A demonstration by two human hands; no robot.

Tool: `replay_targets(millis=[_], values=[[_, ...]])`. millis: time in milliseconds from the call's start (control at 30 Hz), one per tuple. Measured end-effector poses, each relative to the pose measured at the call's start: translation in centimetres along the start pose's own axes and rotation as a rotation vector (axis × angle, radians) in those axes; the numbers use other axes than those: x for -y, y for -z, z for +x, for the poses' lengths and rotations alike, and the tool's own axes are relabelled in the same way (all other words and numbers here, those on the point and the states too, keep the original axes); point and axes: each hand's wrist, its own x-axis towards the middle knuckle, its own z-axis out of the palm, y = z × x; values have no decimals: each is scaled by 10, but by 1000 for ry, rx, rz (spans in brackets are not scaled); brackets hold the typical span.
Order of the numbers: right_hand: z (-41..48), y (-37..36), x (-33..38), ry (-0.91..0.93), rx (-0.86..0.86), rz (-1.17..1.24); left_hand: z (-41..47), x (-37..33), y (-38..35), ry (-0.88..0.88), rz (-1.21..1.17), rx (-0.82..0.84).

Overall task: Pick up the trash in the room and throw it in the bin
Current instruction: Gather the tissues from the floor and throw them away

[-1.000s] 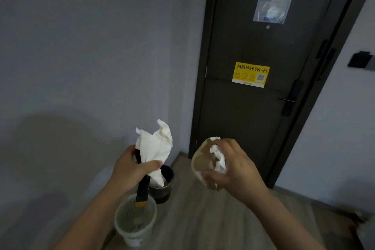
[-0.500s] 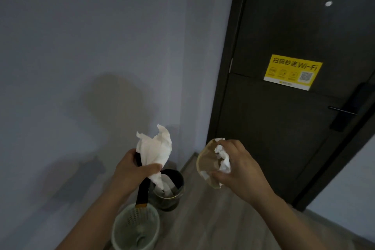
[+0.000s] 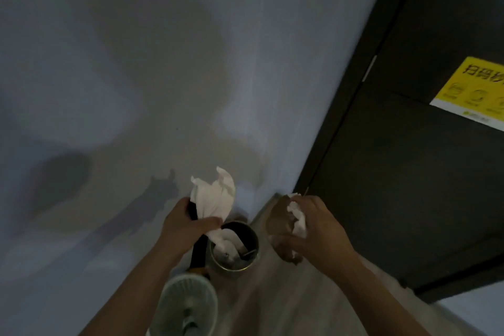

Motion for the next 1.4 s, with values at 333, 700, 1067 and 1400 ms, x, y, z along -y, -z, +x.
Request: replay_targets(millis=[333,700,1067,1400], values=[[106,-58,-70,42,216,-37,88,24,-28,143,123,-36],[210,-117,-185,104,483,78,158,66,-109,495,108,-259],[227,-256,-247,66,719,-3,186,189,-152,679,102,-254],[239,-404,-301,78,798,-89,215,330,-190,794,-30,-280]])
